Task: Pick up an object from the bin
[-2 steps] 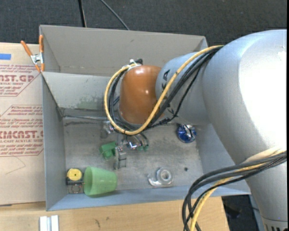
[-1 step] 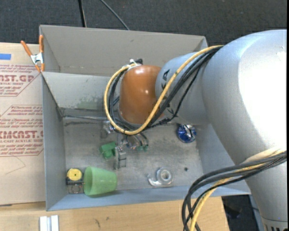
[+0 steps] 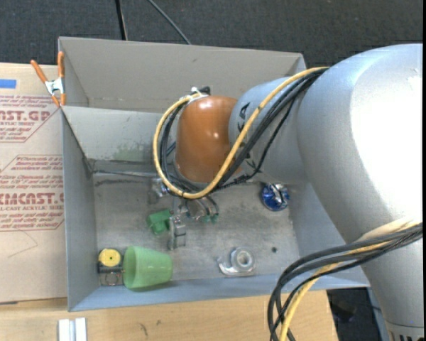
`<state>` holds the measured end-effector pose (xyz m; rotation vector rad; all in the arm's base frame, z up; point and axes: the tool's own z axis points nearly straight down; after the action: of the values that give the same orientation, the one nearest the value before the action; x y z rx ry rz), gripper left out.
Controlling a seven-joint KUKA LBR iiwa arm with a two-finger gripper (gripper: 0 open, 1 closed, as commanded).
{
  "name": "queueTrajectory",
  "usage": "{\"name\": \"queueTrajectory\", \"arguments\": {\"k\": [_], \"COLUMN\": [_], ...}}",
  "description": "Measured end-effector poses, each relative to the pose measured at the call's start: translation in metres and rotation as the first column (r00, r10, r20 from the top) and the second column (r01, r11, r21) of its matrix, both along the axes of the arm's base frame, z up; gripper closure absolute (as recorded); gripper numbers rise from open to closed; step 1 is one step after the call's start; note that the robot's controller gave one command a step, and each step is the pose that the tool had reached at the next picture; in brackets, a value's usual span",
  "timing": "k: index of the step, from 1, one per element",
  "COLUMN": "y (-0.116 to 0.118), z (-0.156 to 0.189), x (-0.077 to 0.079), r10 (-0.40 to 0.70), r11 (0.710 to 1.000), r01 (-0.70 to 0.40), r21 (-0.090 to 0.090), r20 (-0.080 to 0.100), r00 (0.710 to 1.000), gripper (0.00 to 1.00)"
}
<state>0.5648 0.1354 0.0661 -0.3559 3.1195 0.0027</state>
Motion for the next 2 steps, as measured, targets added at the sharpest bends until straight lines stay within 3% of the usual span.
{"name": "queueTrajectory", "arguments": {"k": [1,2], "y": [0.0,0.001], "z": [0.0,0.046], "x": [0.0,0.002], "r10": [0.0,0.0], "r11": [1.0,1.0], "r01": [0.0,0.0], "r21": [0.0,0.0], "r20": [0.001,0.004], "r00": [1.0,1.0], "gripper": [1.0,1.0]}}
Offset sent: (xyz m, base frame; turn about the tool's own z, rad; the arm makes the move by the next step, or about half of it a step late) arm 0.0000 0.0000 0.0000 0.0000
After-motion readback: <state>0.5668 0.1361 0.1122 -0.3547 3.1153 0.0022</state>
